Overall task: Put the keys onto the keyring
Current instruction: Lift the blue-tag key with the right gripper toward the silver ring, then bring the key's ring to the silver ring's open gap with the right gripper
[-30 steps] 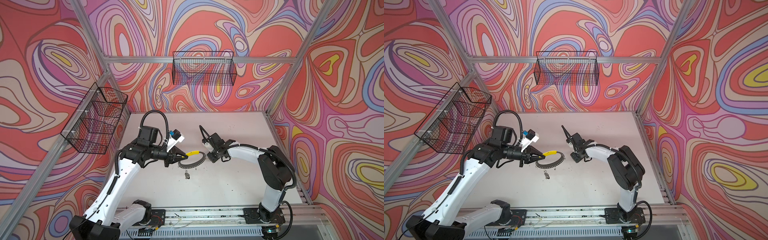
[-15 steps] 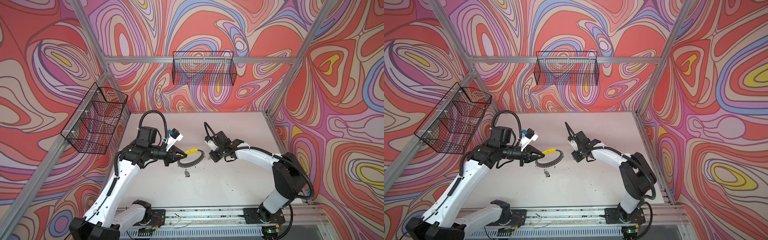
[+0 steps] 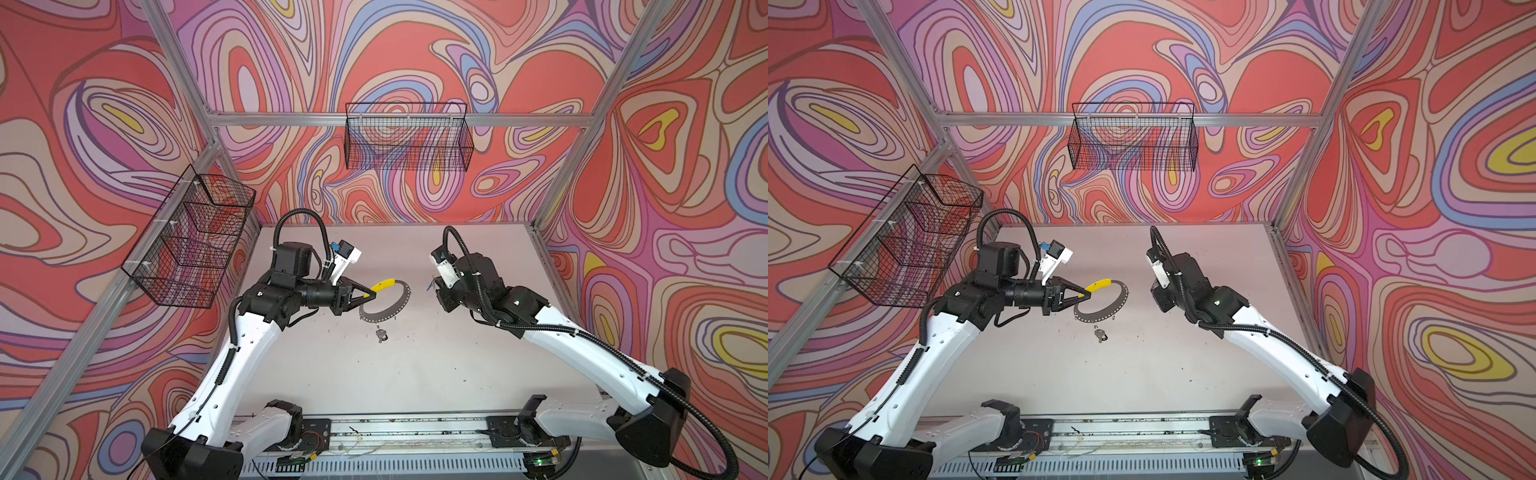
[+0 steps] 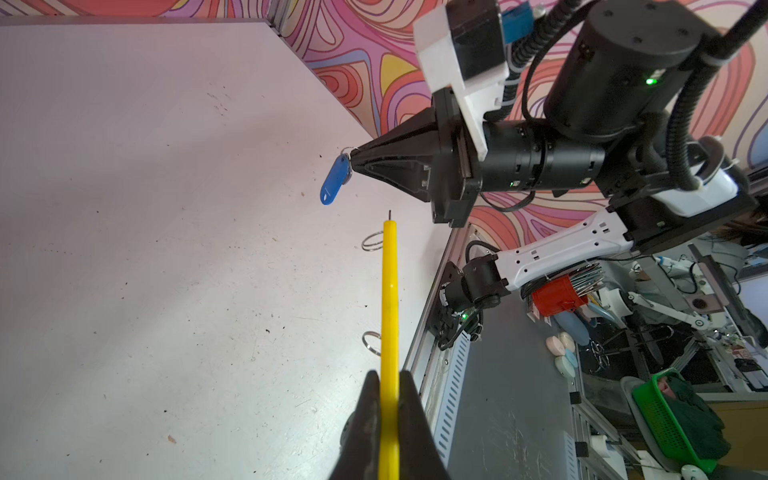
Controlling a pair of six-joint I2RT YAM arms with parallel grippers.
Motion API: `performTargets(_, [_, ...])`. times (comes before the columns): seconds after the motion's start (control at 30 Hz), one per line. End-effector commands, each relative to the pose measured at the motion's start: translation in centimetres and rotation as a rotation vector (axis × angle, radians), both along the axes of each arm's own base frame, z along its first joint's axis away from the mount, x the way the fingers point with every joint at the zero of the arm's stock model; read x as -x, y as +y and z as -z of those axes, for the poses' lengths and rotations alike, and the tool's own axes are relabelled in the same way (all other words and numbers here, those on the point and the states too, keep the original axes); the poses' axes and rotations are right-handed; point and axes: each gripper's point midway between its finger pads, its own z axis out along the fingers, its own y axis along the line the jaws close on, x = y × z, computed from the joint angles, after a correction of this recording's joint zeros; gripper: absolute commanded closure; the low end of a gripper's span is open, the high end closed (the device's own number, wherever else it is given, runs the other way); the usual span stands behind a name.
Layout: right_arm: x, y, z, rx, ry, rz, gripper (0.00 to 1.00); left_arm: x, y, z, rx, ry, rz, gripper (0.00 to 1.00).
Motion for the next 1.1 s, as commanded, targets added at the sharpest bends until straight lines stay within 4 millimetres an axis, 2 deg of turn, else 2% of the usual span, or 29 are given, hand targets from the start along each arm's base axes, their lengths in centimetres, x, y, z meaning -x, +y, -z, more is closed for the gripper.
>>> performTargets(0.0, [-0.2,0.1,-3.7,0.003,-0.121,0.027,1.00,0.5,-0.2,-3.6,0.081,-0.035,0.010,1.00])
performTargets(0.17, [0.9,2.4,-5.5,0.013,-0.171,-0.042,1.00,0.8,-0.1,-4.4,0.079,-0.027,0.006,1.00])
performTargets(0.3, [1.9,3.5,-6.6,-0.001,-0.196,-0.080,1.00,1.1,-0.1,-4.5,0.074,-0.028,0.011,1.00])
performTargets(0.5, [3.1,4.0,-7.7,-0.012,-0.215,-0.116,1.00,1.8,0.0,-4.5,0.058,-0.042,0.043,1.00])
performTargets(0.67, [3.9,4.3,-8.6,-0.020,-0.228,-0.141,1.00,1.4,-0.2,-4.4,0.055,-0.018,0.046,1.00])
performTargets(1.07, [4.9,5.0,-8.4,-0.024,-0.225,-0.187,1.00,1.0,-0.2,-4.9,0.062,-0.016,0.032,1.00])
